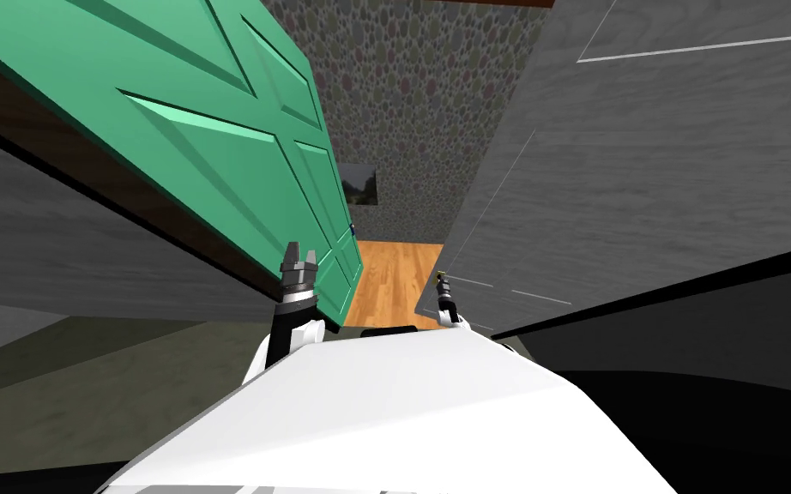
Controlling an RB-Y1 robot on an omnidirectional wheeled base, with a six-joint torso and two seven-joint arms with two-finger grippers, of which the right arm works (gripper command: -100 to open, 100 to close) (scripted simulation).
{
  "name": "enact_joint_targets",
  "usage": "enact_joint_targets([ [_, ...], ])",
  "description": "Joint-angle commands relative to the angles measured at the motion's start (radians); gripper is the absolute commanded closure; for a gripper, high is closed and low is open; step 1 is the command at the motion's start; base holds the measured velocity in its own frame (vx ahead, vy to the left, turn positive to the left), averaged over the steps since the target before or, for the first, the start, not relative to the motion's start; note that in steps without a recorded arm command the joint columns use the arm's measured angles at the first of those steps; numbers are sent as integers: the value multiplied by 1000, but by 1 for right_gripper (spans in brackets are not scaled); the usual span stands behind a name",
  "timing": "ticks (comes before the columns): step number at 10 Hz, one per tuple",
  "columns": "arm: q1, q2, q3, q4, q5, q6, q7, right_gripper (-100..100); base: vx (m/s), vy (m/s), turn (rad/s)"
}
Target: Push the door open
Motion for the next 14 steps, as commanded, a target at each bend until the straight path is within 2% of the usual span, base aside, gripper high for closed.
enact_joint_targets([
  [1, 21, -13, -20, -22, -11, 0, 3, 100, 186, 21, -33],
  [3, 22, -16, -41, -19, -23, -1, 11, 100, 195, 35, -44],
  [4, 22, -16, -41, -19, -23, -1, 11, 100, 149, 22, -45],
  [5, 24, -20, -62, -15, -35, -1, 18, 100, 172, 47, -73],
  [9, 26, -26, -98, -9, -56, -2, 31, 100, 194, 20, -46],
  [14, 28, -31, -125, -4, -72, -2, 42, 100, 128, 21, -36],
])
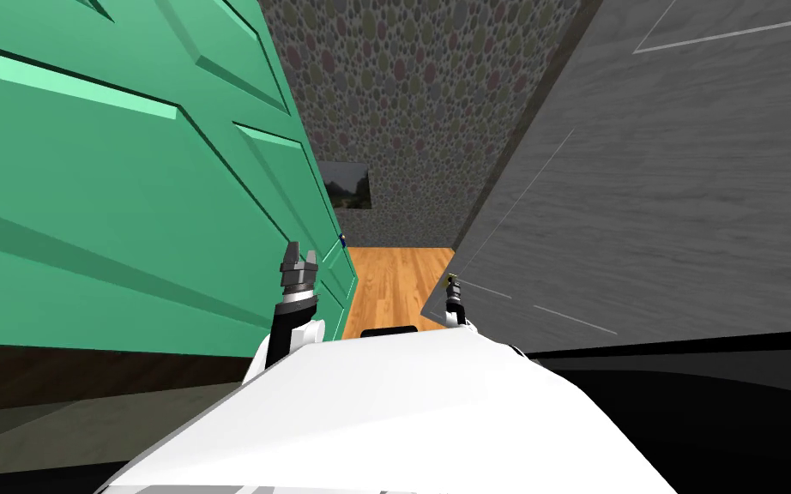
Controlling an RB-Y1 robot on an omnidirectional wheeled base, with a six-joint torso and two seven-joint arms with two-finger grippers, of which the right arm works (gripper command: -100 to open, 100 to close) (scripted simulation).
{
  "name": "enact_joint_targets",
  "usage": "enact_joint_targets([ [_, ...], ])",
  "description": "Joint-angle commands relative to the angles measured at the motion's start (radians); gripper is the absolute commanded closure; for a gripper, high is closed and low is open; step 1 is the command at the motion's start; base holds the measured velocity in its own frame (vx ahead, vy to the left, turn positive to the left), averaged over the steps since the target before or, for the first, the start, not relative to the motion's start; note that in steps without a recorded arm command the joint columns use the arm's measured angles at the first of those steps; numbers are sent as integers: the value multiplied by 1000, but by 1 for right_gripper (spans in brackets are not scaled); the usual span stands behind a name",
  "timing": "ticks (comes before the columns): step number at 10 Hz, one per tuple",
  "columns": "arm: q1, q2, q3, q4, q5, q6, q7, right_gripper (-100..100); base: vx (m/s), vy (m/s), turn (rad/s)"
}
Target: Push the door open
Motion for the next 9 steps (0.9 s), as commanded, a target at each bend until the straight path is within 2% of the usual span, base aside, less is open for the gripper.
enact_joint_targets([
  [1, 38, 2, -9, -50, -4, 36, 8, 100, 73, 2, -3],
  [2, 40, -1, -25, -74, -14, 36, 14, 100, 134, 22, -42],
  [8, 42, -8, -66, -67, -37, 35, 29, 100, 174, 34, -53],
  [9, 45, -6, -62, -66, -35, 37, 28, 100, 75, 3, -32],
])
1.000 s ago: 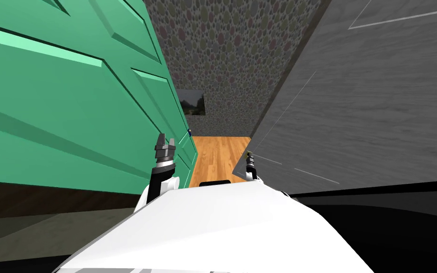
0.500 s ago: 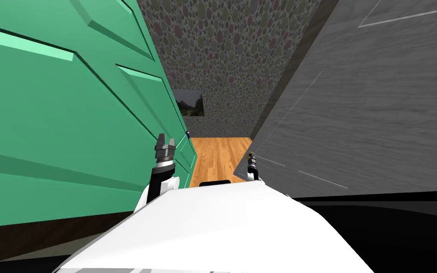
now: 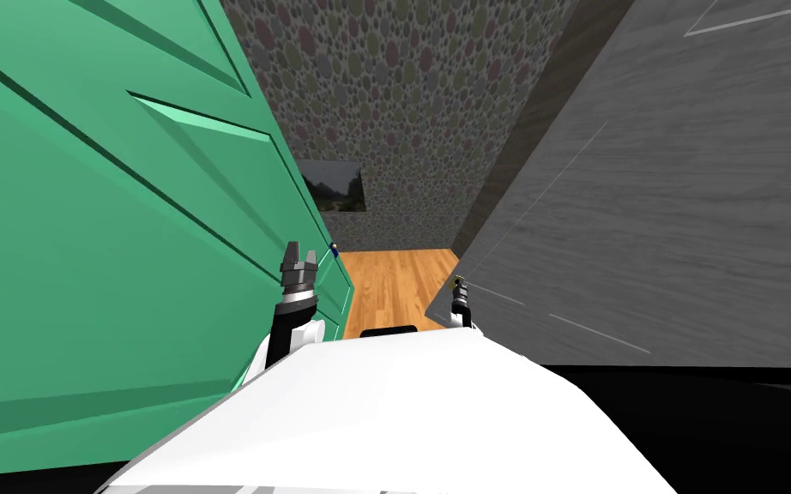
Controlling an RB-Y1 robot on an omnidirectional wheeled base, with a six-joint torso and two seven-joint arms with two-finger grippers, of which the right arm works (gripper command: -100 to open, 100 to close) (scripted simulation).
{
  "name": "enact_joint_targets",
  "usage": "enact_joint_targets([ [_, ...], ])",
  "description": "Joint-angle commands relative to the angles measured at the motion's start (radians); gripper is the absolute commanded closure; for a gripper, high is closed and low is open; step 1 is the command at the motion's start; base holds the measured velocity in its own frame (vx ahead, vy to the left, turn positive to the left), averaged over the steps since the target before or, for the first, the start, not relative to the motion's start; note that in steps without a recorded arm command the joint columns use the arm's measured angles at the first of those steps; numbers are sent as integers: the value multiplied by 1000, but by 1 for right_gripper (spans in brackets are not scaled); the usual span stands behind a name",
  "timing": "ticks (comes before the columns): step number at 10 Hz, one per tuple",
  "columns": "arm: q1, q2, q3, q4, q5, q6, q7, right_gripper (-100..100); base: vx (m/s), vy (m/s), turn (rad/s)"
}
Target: Push the door open
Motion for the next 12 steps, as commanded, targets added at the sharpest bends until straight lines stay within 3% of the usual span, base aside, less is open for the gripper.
enact_joint_targets([
  [1, 1, -2, -12, 2, -8, -1, 5, 100, 120, -13, -33],
  [6, 6, -10, -58, 10, -38, -5, 24, 100, 201, -27, -39],
  [8, 6, -10, -58, 10, -38, -5, 24, 100, 77, -29, -2],
  [9, 9, -13, -80, 14, -52, -7, 33, 100, 124, -40, -22],
  [12, 11, -17, -100, 17, -65, -9, 41, 100, 160, -13, -41],
])
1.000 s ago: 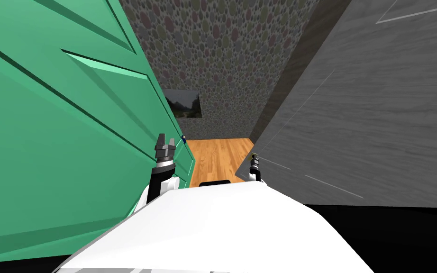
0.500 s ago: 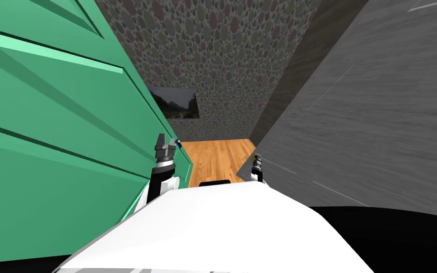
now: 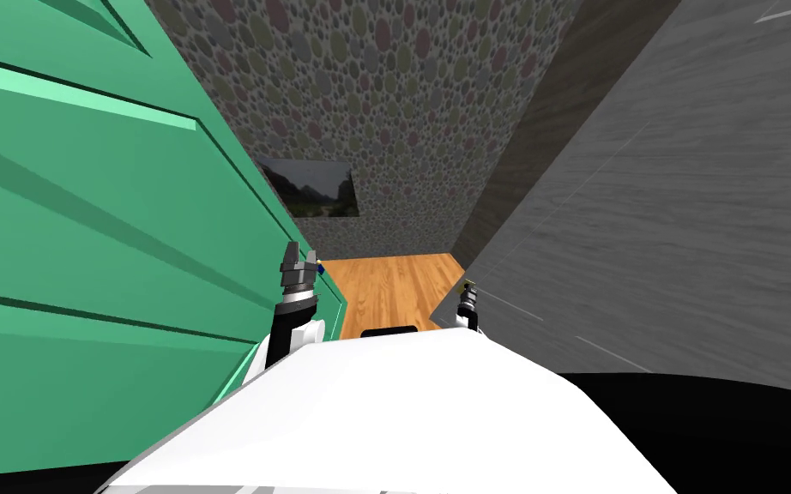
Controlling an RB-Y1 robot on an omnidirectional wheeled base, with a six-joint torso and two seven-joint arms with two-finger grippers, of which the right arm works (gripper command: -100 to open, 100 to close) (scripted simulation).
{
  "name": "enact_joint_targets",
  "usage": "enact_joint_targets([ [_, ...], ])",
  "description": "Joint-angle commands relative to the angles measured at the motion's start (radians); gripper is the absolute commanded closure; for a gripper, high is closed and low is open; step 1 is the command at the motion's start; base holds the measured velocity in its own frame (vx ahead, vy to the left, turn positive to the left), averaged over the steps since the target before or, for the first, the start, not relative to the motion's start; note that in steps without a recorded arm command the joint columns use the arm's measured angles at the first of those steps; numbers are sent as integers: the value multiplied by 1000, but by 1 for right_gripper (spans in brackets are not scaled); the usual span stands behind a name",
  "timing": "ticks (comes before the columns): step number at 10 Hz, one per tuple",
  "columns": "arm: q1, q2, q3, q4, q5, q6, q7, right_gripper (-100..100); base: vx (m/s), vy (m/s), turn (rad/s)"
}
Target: Push the door open
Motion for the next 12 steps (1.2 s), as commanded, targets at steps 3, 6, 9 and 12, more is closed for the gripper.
enact_joint_targets([
  [3, 2, -8, -32, 1, -20, -8, 15, 100, 175, -20, -38],
  [6, 13, -6, -52, -10, -33, -1, 26, 100, 121, -36, -27],
  [9, 16, -9, -73, -7, -47, -4, 35, 100, 199, -53, -37],
  [12, 23, -16, -119, 2, -78, -11, 55, 100, 219, -79, -41],
])
